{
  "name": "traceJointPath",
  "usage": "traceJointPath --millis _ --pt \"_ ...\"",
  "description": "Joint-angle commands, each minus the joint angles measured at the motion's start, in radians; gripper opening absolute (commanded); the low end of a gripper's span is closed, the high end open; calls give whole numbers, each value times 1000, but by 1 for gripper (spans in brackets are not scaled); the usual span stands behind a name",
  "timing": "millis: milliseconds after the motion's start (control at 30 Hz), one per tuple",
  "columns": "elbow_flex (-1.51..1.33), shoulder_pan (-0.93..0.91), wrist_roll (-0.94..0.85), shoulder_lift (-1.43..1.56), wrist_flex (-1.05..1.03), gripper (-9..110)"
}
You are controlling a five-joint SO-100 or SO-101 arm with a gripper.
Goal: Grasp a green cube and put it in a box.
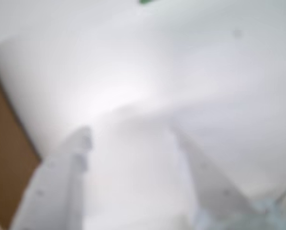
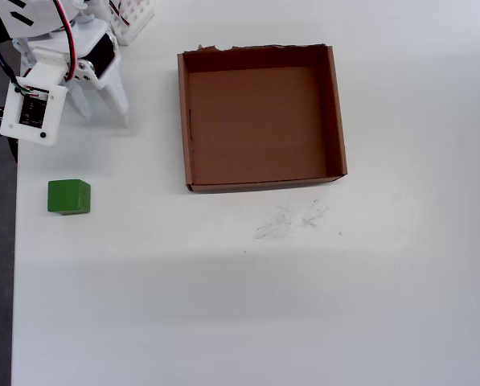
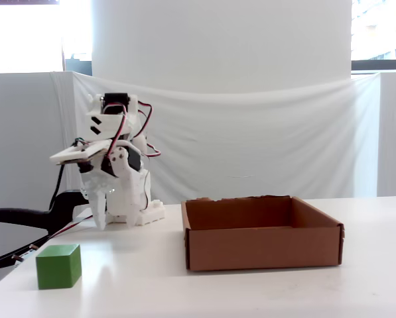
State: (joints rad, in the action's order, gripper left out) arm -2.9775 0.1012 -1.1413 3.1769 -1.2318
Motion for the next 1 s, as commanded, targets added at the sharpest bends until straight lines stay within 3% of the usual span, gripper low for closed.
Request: traceJointPath --millis 0,200,433,967 --pt "5 -11 3 2 -9 23" --pt "44 -25 -17 -52 20 24" --pt "284 -69 -129 -279 51 31" --pt "928 -244 -370 -1075 135 34"
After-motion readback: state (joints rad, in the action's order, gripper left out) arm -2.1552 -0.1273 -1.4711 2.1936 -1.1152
